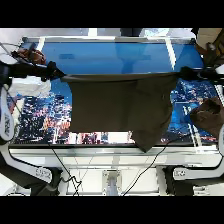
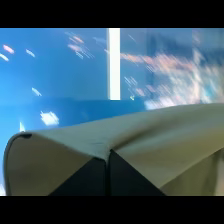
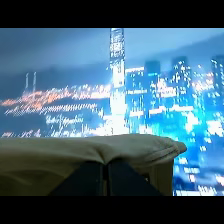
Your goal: Fold the shirts.
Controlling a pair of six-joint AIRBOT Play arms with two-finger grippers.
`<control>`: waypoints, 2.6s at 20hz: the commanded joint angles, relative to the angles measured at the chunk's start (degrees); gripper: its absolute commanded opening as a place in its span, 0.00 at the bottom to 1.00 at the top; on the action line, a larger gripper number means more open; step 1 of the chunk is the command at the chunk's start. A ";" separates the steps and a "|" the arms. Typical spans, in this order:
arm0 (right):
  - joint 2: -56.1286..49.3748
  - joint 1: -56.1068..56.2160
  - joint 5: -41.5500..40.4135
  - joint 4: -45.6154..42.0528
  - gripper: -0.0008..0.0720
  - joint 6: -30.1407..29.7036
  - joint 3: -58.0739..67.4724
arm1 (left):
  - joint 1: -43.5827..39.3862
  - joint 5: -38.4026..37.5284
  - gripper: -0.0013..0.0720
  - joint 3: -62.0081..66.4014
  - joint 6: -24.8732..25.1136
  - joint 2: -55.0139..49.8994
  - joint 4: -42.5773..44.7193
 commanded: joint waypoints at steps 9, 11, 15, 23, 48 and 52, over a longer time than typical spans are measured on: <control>-7.87 3.89 -7.50 -0.98 0.04 -4.11 -1.03 | -0.26 -0.81 0.03 0.11 6.36 -4.98 -4.61; -7.87 3.89 -1.44 -5.09 0.04 -4.04 -1.05 | -0.31 -5.49 0.03 0.07 6.08 -4.98 -2.38; -7.87 3.87 8.68 -15.58 0.04 -1.09 -1.07 | -0.28 -13.55 0.03 0.04 1.40 -4.98 8.35; -7.93 3.89 11.56 -16.98 0.20 2.01 -3.26 | -0.33 -16.39 0.47 0.07 -2.64 -5.46 16.68; 13.53 3.41 35.58 -8.96 0.51 1.99 27.74 | -2.62 -14.99 0.03 28.17 5.35 12.68 -22.45; 26.16 3.48 40.13 -19.26 0.51 4.00 27.41 | -4.02 -20.15 0.03 21.40 -0.37 28.72 20.31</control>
